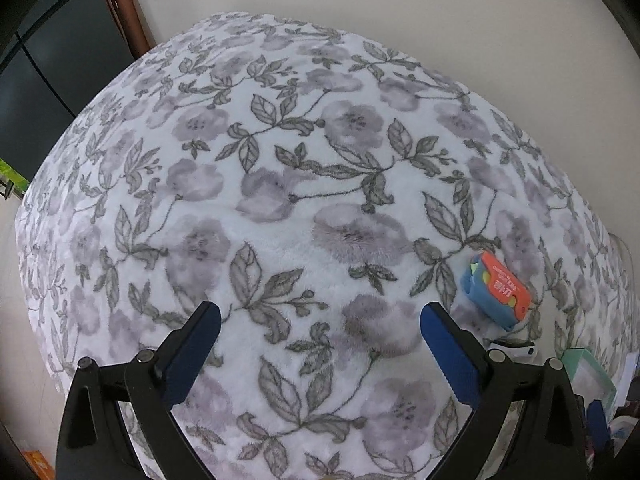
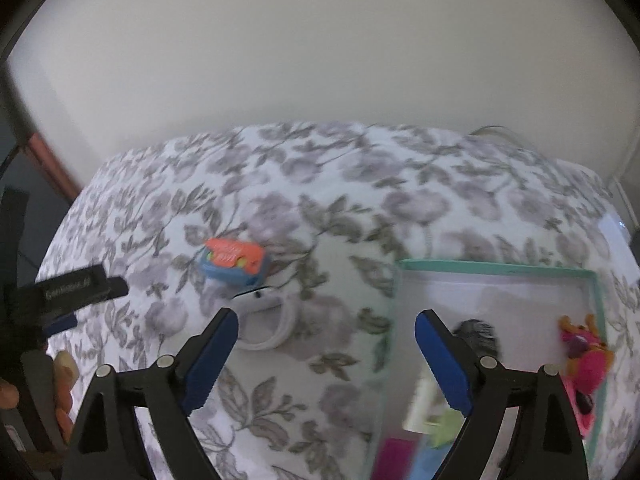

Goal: Organize rigid objects
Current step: 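Move both tools back toward the white watch band and carrot knife toy, then grasp the white watch band with right tool while left tool grasps carrot knife toy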

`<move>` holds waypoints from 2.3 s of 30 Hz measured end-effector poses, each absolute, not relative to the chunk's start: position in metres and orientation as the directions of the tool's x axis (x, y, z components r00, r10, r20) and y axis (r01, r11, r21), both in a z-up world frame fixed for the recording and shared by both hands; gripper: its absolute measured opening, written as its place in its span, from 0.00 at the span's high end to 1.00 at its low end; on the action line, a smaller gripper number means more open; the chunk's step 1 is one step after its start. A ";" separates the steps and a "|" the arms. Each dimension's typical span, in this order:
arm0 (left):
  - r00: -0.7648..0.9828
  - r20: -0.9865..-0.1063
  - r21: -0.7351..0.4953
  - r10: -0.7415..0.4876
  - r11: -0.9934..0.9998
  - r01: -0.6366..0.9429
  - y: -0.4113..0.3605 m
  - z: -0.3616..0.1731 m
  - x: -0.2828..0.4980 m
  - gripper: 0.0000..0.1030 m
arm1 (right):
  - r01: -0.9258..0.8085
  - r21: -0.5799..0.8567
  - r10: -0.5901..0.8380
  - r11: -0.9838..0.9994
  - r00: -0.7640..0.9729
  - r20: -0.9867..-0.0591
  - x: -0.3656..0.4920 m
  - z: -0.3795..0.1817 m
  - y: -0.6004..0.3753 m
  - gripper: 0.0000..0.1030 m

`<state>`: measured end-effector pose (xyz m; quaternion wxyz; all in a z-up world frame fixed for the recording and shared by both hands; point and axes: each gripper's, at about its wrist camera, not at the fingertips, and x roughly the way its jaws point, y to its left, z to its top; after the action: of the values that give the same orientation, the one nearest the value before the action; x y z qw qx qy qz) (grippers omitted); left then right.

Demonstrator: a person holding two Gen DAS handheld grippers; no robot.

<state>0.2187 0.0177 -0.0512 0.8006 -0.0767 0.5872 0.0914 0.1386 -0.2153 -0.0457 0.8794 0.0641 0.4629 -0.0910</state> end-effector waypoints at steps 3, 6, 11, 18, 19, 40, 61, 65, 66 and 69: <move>0.278 -0.959 -0.017 0.050 0.973 -0.231 0.017 -0.058 0.221 0.03 | 0.189 0.015 -0.092 0.982 0.543 -0.834 0.145 -0.055 -0.204 0.11; 0.265 -0.963 -0.024 0.039 0.972 -0.233 0.016 -0.062 0.223 0.03 | 0.165 0.011 -0.078 0.986 0.525 -0.847 0.151 -0.066 -0.195 0.11; 0.254 -0.966 -0.022 0.038 0.974 -0.227 0.014 -0.068 0.226 0.03 | 0.135 -0.001 -0.067 0.991 0.487 -0.871 0.161 -0.090 -0.184 0.11; 0.249 -0.968 -0.019 0.033 0.980 -0.200 0.007 -0.077 0.230 0.03 | 0.140 0.006 -0.060 0.990 0.464 -0.884 0.173 -0.109 -0.182 0.11; 0.248 -0.968 -0.016 0.033 0.981 -0.195 0.005 -0.078 0.231 0.03 | 0.140 0.003 -0.063 0.990 0.464 -0.884 0.174 -0.111 -0.182 0.11; 0.281 -0.959 -0.085 -0.047 0.989 -0.123 -0.026 -0.080 0.230 0.03 | 0.141 0.007 -0.064 0.990 0.492 -0.868 0.180 -0.108 -0.187 0.43; 0.384 -0.907 -0.181 -0.173 0.983 0.016 -0.100 -0.072 0.235 0.03 | 0.280 0.077 -0.110 0.957 0.593 -0.797 0.152 -0.044 -0.257 0.44; 0.410 -0.897 -0.150 -0.165 0.986 0.067 -0.113 -0.078 0.239 0.03 | 0.308 0.100 -0.119 0.946 0.615 -0.779 0.144 -0.032 -0.272 0.44; 0.415 -0.895 -0.143 -0.163 0.987 0.080 -0.116 -0.079 0.240 0.03 | 0.316 0.107 -0.119 0.943 0.619 -0.776 0.143 -0.030 -0.275 0.44; 0.421 -0.892 -0.130 -0.166 0.985 0.112 -0.123 -0.084 0.240 0.03 | 0.326 0.121 -0.117 0.938 0.623 -0.774 0.141 -0.027 -0.282 0.44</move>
<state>0.2404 -0.1228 -0.0840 0.8426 -0.0253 0.5316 -0.0826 0.1415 -0.2819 -0.0270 0.8920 0.1256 0.4161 -0.1242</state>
